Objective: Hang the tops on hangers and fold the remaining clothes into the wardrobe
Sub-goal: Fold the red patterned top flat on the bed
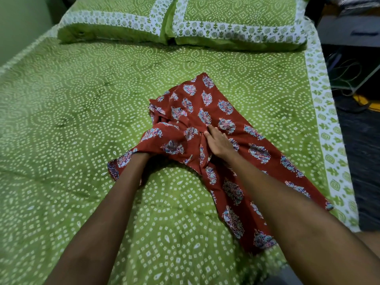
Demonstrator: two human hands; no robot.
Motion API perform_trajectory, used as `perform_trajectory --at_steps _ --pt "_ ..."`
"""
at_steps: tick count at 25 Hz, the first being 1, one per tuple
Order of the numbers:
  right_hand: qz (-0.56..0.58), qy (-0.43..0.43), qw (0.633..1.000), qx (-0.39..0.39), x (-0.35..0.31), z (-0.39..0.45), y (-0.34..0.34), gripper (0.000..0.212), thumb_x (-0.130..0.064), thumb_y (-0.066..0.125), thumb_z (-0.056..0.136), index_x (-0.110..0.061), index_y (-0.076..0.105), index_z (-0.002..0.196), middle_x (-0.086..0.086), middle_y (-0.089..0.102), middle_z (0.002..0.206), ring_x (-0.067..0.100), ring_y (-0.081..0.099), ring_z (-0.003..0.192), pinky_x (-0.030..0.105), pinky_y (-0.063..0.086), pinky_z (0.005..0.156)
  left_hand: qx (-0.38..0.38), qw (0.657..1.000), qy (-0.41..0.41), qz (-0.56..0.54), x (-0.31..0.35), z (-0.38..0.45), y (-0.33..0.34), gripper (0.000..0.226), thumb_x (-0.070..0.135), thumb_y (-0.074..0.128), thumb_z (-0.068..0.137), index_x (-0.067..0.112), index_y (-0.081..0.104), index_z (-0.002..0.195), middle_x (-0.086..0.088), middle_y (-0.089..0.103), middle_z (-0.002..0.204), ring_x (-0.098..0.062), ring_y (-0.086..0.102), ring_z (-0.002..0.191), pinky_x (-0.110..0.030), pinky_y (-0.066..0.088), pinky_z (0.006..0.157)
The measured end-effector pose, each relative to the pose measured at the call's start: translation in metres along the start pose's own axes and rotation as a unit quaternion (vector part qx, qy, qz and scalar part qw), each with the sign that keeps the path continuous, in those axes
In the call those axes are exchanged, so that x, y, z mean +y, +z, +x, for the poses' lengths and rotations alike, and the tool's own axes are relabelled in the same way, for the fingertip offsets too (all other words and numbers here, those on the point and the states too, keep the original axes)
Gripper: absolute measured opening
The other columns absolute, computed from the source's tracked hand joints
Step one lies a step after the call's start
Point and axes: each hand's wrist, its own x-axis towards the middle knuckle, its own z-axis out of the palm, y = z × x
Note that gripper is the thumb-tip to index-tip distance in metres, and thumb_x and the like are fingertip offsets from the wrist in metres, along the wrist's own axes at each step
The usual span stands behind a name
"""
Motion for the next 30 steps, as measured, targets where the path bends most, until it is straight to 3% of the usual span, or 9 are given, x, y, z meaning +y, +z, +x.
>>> perform_trajectory --at_steps 2,4,8,10,13,18,24,27,30 --pt "-0.026 -0.008 1.000 0.001 0.001 0.001 0.005 0.055 -0.042 0.021 0.101 -0.018 0.015 0.150 0.003 0.014 0.158 0.016 0.011 0.145 0.039 0.005 0.118 -0.057 0.989 -0.008 0.136 -0.007 0.004 0.000 0.047 -0.022 0.023 0.088 -0.014 0.035 0.133 -0.023 0.039 0.143 -0.033 0.039 0.131 -0.029 0.032 0.107" --pt "-0.038 -0.014 0.999 0.001 0.001 0.000 0.006 0.056 -0.043 0.021 0.101 -0.018 0.012 0.151 0.002 0.011 0.158 0.015 0.008 0.145 0.039 0.003 0.118 -0.001 0.995 -0.096 0.023 0.030 -0.005 0.000 0.039 0.004 0.044 0.096 -0.009 0.043 0.132 -0.025 0.050 0.132 -0.037 0.048 0.122 -0.038 0.041 0.093" --pt "-0.009 -0.009 1.000 -0.023 0.000 -0.001 -0.002 0.055 -0.043 0.020 0.102 -0.019 0.012 0.151 0.002 0.010 0.158 0.016 0.006 0.146 0.038 0.002 0.118 -0.133 0.978 -0.006 0.161 0.032 -0.009 -0.008 0.052 0.026 0.053 0.095 0.003 0.037 0.139 -0.016 0.050 0.129 -0.029 0.049 0.117 -0.036 0.039 0.096" --pt "-0.008 -0.010 0.999 -0.031 0.001 -0.001 -0.004 0.055 -0.044 0.019 0.102 -0.019 0.013 0.151 0.002 0.009 0.158 0.016 0.006 0.146 0.038 0.002 0.118 -0.069 0.978 0.111 0.165 0.024 -0.005 -0.014 0.052 0.028 0.056 0.093 0.010 0.041 0.139 -0.013 0.044 0.141 -0.027 0.045 0.126 -0.034 0.035 0.104" --pt "-0.005 -0.017 0.999 -0.034 0.003 0.001 -0.004 0.055 -0.044 0.020 0.102 -0.019 0.013 0.151 0.001 0.009 0.158 0.015 0.005 0.146 0.038 0.002 0.117 -0.061 0.987 0.116 0.097 0.011 -0.004 -0.038 0.033 0.031 0.065 0.086 0.017 0.063 0.116 -0.011 0.067 0.110 -0.028 0.062 0.099 -0.038 0.049 0.085" --pt "0.003 -0.015 0.999 -0.037 0.004 0.003 -0.003 0.057 -0.044 0.025 0.101 -0.020 0.013 0.151 0.003 0.009 0.158 0.017 0.005 0.146 0.039 0.001 0.117 0.051 0.886 0.150 0.436 -0.032 -0.001 -0.067 0.048 0.052 0.064 0.077 0.014 0.070 0.105 -0.012 0.069 0.104 -0.025 0.063 0.095 -0.030 0.045 0.075" --pt "0.003 -0.016 0.998 -0.067 0.005 0.005 -0.010 0.065 -0.044 0.039 0.098 -0.021 0.011 0.151 0.004 0.008 0.158 0.020 0.002 0.146 0.041 0.000 0.117 0.117 0.850 0.113 0.502 -0.065 -0.013 -0.049 0.062 0.063 0.055 0.078 0.012 0.065 0.113 -0.012 0.065 0.116 -0.026 0.056 0.112 -0.033 0.034 0.097" --pt "-0.010 -0.027 0.996 -0.082 0.005 0.010 -0.011 0.073 -0.041 0.052 0.093 -0.019 0.013 0.151 0.005 0.012 0.158 0.024 0.004 0.146 0.044 0.006 0.117 0.189 0.859 0.010 0.475 -0.073 -0.013 -0.046 0.054 0.050 0.051 0.087 0.012 0.058 0.125 -0.011 0.056 0.130 -0.028 0.047 0.125 -0.038 0.023 0.109" --pt "0.017 -0.010 0.995 -0.102 -0.004 0.006 -0.023 0.070 -0.035 0.063 0.087 -0.014 0.029 0.145 0.011 0.036 0.147 0.030 0.032 0.136 0.040 0.027 0.111 0.221 0.928 -0.019 0.299 -0.094 -0.010 -0.063 0.050 0.034 0.063 0.082 0.002 0.060 0.120 -0.021 0.057 0.125 -0.036 0.053 0.116 -0.041 0.039 0.098"
